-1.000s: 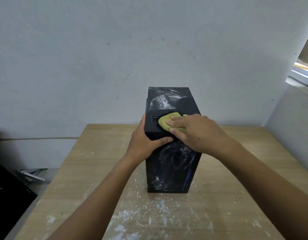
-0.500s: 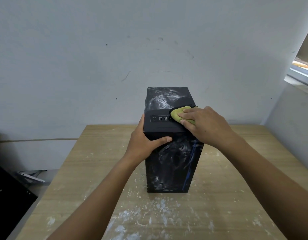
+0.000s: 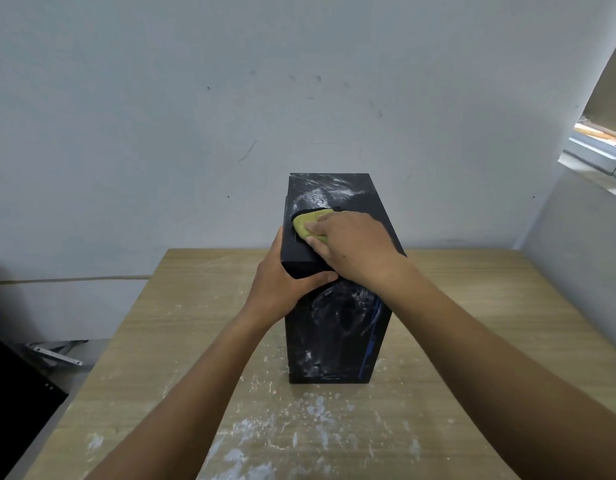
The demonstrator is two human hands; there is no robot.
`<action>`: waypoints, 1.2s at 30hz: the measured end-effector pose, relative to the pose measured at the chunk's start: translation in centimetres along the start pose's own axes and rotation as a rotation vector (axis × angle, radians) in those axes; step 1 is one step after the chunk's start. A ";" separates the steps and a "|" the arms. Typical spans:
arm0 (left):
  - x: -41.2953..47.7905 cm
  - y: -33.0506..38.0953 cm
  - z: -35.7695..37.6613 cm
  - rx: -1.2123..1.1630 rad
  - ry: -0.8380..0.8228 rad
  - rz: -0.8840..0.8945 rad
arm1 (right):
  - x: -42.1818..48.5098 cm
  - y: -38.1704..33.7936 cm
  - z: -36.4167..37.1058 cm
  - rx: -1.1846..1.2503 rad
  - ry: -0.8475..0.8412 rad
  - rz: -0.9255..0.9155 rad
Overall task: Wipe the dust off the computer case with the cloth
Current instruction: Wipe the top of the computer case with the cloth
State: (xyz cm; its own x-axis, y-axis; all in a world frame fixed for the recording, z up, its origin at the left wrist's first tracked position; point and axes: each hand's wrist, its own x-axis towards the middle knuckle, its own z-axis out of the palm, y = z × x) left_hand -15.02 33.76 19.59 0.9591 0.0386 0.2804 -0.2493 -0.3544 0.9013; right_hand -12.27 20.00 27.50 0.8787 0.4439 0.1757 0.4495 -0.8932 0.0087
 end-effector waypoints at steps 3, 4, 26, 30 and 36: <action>0.1 0.0 0.0 0.049 -0.004 -0.007 | -0.2 -1.7 0.2 0.007 0.007 -0.060; 0.1 0.0 0.0 0.062 -0.002 -0.014 | -0.6 -1.9 0.1 0.023 0.010 -0.074; 0.2 0.5 -1.8 0.525 -0.024 0.272 | -1.3 3.5 -0.8 -0.052 -0.037 0.071; 0.5 0.1 -1.5 0.513 -0.010 0.243 | -3.2 2.4 -1.0 0.009 -0.022 -0.027; 0.7 -0.1 -1.6 0.537 0.027 0.289 | -4.2 3.1 -1.6 0.073 -0.045 -0.079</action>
State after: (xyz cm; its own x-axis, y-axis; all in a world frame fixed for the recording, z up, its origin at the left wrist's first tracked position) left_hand -14.58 35.29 20.22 0.8571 -0.1080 0.5037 -0.3896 -0.7756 0.4966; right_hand -14.87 15.27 28.39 0.8459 0.5166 0.1325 0.5263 -0.8487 -0.0516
